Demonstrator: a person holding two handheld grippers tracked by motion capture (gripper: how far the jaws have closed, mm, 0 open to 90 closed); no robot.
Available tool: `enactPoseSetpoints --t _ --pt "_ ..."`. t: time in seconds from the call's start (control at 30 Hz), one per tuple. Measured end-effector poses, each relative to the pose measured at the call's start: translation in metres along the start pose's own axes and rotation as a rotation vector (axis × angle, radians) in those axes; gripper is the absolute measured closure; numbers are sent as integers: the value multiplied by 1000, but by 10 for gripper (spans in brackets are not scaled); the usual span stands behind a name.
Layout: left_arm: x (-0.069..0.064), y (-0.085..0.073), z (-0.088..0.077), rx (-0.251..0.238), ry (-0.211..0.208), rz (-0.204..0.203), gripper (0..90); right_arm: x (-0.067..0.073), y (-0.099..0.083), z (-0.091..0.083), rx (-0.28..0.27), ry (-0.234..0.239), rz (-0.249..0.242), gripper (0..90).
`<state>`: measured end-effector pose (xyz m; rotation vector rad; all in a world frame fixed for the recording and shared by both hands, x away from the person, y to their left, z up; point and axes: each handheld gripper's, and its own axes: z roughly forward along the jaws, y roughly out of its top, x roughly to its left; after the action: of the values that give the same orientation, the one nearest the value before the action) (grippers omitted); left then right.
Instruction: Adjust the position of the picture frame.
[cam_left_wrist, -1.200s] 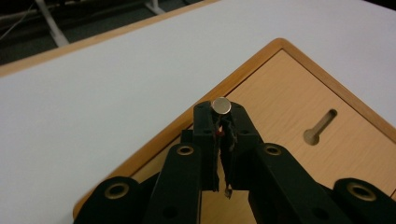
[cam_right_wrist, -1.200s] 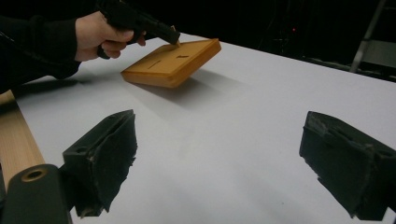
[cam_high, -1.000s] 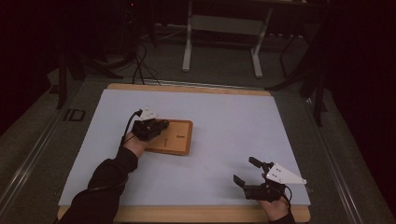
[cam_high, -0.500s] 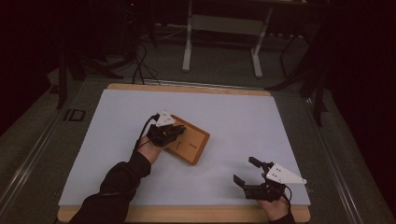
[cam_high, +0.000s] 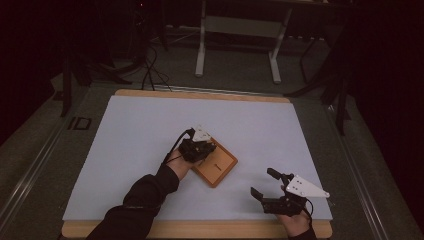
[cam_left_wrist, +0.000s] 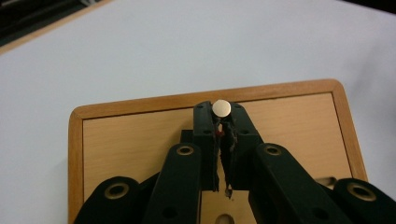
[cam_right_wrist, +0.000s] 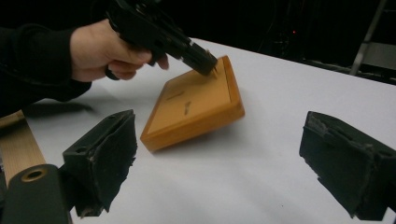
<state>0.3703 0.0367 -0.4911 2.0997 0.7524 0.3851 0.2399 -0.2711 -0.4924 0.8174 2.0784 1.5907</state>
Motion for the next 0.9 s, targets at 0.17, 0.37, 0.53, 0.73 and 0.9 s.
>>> enactPoseSetpoints --t 0.17,0.37,0.53,0.73,0.9 --pt "-2 0 12 19 -3 0 854 -1 0 0 2 1 3 107" --pt "-3 -1 28 45 -14 -5 854 -1 -1 0 5 3 2 107" --pt "-4 -3 36 65 -29 1 853 -2 -1 0 2 4 3 108" --pt "-4 -4 40 63 -33 -1 853 -2 -1 -1 4 6 3 107" --pt "-3 -4 40 63 -41 -2 851 -1 -1 0 9 7 4 107"
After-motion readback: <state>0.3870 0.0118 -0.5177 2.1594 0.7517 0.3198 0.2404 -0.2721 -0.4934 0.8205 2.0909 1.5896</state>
